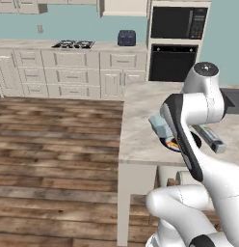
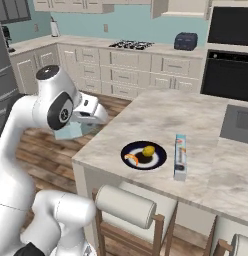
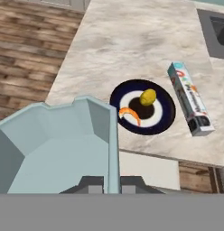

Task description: Retrieve the tupperware and aluminum foil from the cabinet and place them on the dining counter near the plate with lemon and shrimp to prepare for storing leftovers.

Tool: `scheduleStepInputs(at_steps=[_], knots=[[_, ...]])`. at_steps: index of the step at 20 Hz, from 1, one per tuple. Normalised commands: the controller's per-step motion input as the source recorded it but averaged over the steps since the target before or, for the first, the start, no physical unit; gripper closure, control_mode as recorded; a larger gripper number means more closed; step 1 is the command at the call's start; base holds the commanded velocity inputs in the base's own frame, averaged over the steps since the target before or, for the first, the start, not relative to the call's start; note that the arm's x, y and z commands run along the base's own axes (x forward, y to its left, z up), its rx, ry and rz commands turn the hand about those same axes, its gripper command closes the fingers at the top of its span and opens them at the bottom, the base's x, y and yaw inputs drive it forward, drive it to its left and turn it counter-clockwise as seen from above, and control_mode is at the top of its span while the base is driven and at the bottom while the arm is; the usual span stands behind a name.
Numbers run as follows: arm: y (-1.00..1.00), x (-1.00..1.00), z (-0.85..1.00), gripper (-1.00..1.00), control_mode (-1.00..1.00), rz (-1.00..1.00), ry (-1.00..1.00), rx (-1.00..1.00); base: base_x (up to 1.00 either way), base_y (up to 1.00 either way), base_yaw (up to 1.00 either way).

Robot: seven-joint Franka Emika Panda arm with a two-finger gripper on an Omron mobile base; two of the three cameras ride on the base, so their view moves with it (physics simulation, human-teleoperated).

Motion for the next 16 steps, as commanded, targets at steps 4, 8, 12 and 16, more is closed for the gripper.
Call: scheduleStepInputs(at_steps=[4,8,12,16], knots=[[0.0,0.57,-0.71,1.0,-1.0,0.12,0.01,0.0,0.0,0.0,0.0],[0.0,0.41,-0.66,1.0,-1.0,0.11,0.0,0.0,0.0,0.0,0.0],[0.02,0.39,-0.53,1.0,-1.0,0.08,0.0,0.0,0.0,0.0,0.0],[0.0,0.22,-0.33,1.0,-1.0,0.01,-0.02,0.0,0.0,0.0,0.0]])
